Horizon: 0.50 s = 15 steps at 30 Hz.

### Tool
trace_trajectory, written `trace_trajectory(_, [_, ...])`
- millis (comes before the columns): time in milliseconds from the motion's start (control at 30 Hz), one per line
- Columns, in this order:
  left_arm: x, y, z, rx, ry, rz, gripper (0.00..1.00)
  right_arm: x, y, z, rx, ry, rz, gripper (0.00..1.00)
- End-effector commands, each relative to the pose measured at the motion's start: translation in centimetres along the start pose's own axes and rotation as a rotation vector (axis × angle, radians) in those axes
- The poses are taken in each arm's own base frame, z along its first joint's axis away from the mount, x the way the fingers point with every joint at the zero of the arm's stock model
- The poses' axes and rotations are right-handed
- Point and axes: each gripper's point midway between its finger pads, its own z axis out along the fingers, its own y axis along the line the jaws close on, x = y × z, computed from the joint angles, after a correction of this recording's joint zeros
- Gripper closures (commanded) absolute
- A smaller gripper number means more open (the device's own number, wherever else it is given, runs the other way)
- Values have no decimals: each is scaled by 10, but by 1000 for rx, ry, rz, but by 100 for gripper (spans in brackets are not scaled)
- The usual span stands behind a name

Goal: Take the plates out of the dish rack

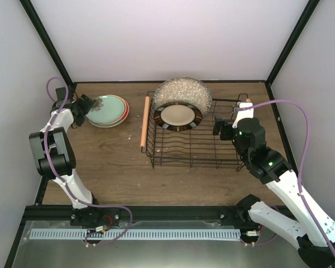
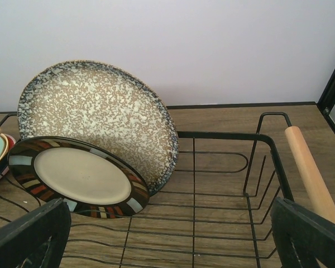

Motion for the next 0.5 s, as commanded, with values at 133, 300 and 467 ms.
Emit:
trace_trajectory(133, [20, 30, 4, -88, 43, -4, 0, -14, -2, -5, -1, -40, 36, 0])
trace_trajectory(300, [-7, 2, -7, -27, -30, 41, 0, -14, -3, -7, 3, -38, 41, 0])
trace_trajectory(467, [-88, -90, -69, 134, -301, 223, 0, -13, -3, -7, 2, -36, 43, 0])
